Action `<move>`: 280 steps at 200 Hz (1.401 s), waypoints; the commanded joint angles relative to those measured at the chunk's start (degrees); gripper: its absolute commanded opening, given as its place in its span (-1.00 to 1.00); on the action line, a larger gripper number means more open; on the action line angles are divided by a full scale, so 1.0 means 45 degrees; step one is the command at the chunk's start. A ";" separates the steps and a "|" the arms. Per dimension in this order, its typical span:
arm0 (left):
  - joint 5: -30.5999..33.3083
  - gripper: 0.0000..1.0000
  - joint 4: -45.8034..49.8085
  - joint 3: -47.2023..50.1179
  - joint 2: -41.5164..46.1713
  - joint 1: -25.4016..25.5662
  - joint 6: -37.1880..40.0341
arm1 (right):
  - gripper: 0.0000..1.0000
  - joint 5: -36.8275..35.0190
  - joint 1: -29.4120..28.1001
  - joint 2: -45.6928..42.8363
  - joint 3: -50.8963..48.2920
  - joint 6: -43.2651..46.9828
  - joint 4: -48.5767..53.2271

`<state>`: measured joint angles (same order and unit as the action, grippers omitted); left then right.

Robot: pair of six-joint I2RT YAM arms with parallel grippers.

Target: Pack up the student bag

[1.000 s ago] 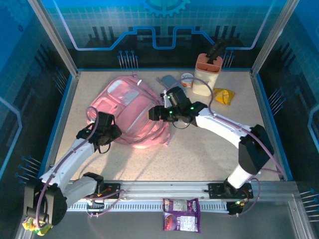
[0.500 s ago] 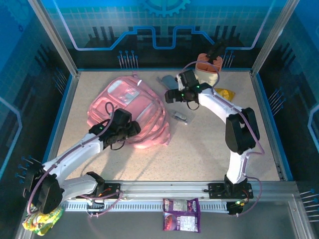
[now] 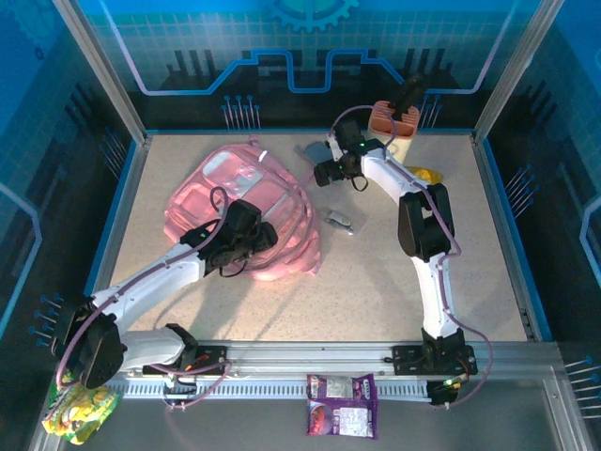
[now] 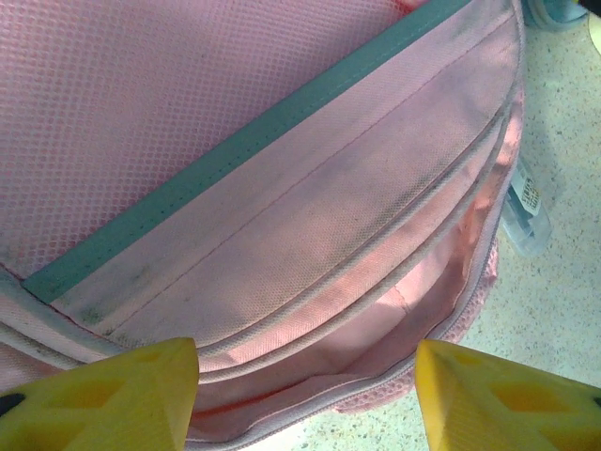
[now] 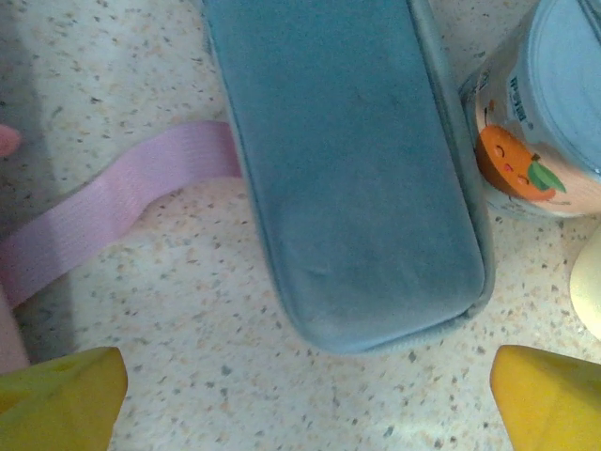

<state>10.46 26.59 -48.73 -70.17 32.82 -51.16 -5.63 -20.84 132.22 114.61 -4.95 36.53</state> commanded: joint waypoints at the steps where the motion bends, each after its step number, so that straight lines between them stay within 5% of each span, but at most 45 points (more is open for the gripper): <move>1: 0.0534 0.28 -0.0091 -0.0002 0.0344 0.0079 -0.0256 | 0.99 -0.0175 0.0158 0.1074 0.1350 0.0765 0.1304; 41: 0.0734 0.34 0.0183 0.0074 0.0553 0.0083 -0.0296 | 0.99 -0.0827 0.0162 0.1957 0.2496 0.0056 0.2360; 115: 0.0814 0.40 0.0129 0.0317 0.0865 0.0079 -0.0221 | 0.77 -0.0744 -0.0852 -0.0692 -0.1239 -0.0969 0.1019; 144: 0.0835 0.42 0.0118 0.0292 0.0881 0.0081 -0.0201 | 0.89 -0.1438 -0.0818 -0.1299 -0.1663 -0.1405 0.0539; 280: 0.1539 0.46 -0.0030 0.0473 0.0979 0.0060 -0.0607 | 0.99 -0.0865 -0.0051 0.2863 0.3868 0.0747 0.1857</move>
<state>15.46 26.63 -47.72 -67.26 32.82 -52.66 -10.92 -21.71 142.65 128.16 -4.01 41.67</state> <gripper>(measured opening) 0.731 0.996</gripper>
